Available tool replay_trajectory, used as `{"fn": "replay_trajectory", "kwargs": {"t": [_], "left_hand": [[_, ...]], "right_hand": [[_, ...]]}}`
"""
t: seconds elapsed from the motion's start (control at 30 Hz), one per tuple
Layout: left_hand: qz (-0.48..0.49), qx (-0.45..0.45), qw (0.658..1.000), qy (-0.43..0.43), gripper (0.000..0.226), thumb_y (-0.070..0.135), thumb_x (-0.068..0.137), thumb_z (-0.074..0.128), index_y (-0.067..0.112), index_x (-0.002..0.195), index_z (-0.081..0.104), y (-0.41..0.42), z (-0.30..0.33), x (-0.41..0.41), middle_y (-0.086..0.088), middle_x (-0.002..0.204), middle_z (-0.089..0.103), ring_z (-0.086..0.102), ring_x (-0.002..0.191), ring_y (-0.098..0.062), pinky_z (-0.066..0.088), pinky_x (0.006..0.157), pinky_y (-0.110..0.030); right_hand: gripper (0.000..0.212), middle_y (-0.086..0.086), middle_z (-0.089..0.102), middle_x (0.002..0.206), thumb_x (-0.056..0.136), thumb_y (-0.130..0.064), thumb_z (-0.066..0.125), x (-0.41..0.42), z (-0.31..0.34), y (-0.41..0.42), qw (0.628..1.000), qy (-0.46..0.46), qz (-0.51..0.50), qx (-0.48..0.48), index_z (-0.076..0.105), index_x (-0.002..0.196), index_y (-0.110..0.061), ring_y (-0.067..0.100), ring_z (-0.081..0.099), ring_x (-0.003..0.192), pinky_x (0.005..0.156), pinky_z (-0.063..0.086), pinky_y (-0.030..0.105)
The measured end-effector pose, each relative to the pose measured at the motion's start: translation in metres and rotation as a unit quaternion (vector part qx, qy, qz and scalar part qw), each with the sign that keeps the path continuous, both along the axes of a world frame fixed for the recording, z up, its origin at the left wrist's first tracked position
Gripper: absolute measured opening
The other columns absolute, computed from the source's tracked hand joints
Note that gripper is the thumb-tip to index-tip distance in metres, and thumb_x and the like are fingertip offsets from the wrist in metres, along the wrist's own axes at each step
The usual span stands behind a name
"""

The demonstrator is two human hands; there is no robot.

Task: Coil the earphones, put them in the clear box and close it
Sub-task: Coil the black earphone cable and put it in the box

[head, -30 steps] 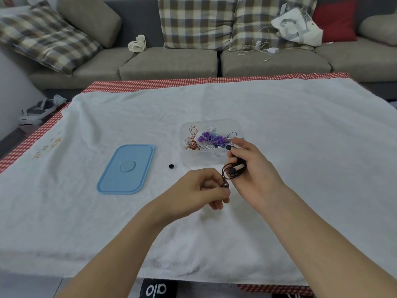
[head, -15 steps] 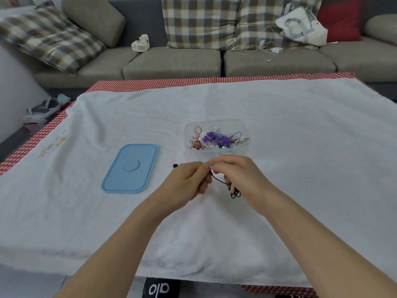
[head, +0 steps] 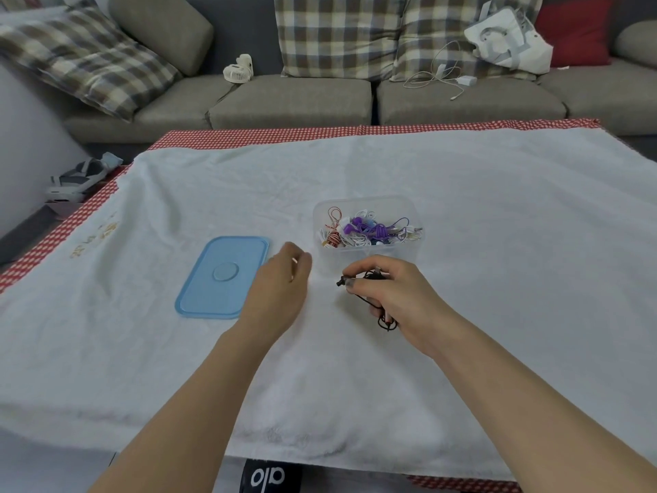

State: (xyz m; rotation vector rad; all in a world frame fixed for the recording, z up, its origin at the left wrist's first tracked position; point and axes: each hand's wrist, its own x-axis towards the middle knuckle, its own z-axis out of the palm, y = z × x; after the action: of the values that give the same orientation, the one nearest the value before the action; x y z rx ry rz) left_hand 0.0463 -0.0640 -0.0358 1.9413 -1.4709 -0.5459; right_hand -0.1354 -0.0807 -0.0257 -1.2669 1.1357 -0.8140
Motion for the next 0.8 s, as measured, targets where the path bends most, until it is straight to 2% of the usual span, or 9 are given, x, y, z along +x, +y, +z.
{"fn": "replay_trajectory", "kwargs": {"t": [0.07,0.1,0.27,0.4,0.53,0.6,0.7,0.8], "left_hand": [[0.011,0.011,0.996,-0.085,0.023,0.031,0.103,0.051,0.020,0.123,0.058,-0.002,-0.010,0.011,-0.001,0.112,0.060,0.059,0.097,-0.021,0.047,0.079,-0.036],[0.003,0.026,0.994,-0.107,0.026,0.029,0.102,0.053,0.021,0.126,0.058,-0.003,-0.016,0.015,-0.001,0.116,0.057,0.059,0.098,-0.021,0.048,0.079,-0.035],[-0.012,0.016,0.991,-0.133,0.009,0.016,0.097,0.055,0.018,0.101,0.064,-0.009,-0.026,0.020,-0.003,0.102,0.058,0.058,0.084,-0.022,0.048,0.069,-0.034],[-0.027,0.007,0.992,-0.123,0.005,0.014,0.097,0.055,0.017,0.095,0.059,-0.009,-0.023,0.019,-0.002,0.096,0.063,0.058,0.078,-0.021,0.048,0.067,-0.036],[-0.051,-0.021,0.998,0.005,0.002,0.022,0.099,0.060,0.022,0.099,0.058,-0.004,-0.006,0.001,0.005,0.096,0.068,0.058,0.070,-0.011,0.046,0.062,-0.028],[-0.083,-0.024,0.994,0.070,0.004,0.025,0.098,0.062,0.028,0.096,0.060,0.001,0.004,-0.011,0.007,0.094,0.069,0.060,0.070,-0.010,0.051,0.066,-0.034],[-0.119,-0.018,0.984,0.129,0.007,0.024,0.096,0.062,0.029,0.093,0.064,0.008,0.014,-0.023,0.006,0.091,0.072,0.063,0.071,-0.008,0.058,0.071,-0.039],[-0.132,-0.012,0.976,0.174,0.005,0.020,0.096,0.063,0.024,0.097,0.067,0.013,0.020,-0.029,0.003,0.091,0.075,0.065,0.071,-0.006,0.058,0.074,-0.033]], "right_hand": [[0.013,-0.010,0.047,0.049,0.086,-0.011,0.071,-0.001,0.000,-0.001,1.000,0.014,0.004,0.000,0.076,0.094,-0.020,0.014,0.041,0.049,0.046,0.033,0.021],[0.015,-0.011,0.046,0.048,0.087,-0.011,0.070,-0.001,-0.001,-0.001,1.000,0.017,0.005,0.001,0.076,0.095,-0.021,0.014,0.041,0.049,0.045,0.033,0.020],[0.014,-0.007,0.049,0.052,0.086,-0.011,0.070,-0.001,-0.002,-0.004,1.000,0.006,-0.003,0.016,0.077,0.093,-0.020,0.013,0.042,0.048,0.052,0.035,0.028],[0.013,-0.006,0.049,0.056,0.084,-0.009,0.072,-0.001,-0.002,-0.005,0.999,-0.024,-0.010,0.032,0.077,0.092,-0.018,0.012,0.043,0.047,0.064,0.036,0.036],[0.013,0.001,0.051,0.065,0.085,-0.006,0.072,-0.004,0.001,-0.006,0.996,-0.070,-0.019,0.050,0.076,0.095,-0.013,0.013,0.044,0.054,0.057,0.039,0.030],[0.014,0.003,0.063,0.065,0.086,-0.004,0.071,-0.005,0.004,-0.005,0.993,-0.094,-0.026,0.065,0.074,0.097,-0.011,0.017,0.045,0.064,0.054,0.038,0.028],[0.015,0.014,0.072,0.083,0.086,-0.003,0.069,-0.009,0.007,-0.005,0.989,-0.115,-0.038,0.081,0.073,0.099,-0.010,0.014,0.040,0.056,0.053,0.038,0.028],[0.016,0.015,0.070,0.084,0.087,-0.002,0.067,-0.015,0.010,-0.006,0.987,-0.126,-0.049,0.083,0.074,0.099,-0.009,0.011,0.040,0.050,0.053,0.039,0.028]]}}
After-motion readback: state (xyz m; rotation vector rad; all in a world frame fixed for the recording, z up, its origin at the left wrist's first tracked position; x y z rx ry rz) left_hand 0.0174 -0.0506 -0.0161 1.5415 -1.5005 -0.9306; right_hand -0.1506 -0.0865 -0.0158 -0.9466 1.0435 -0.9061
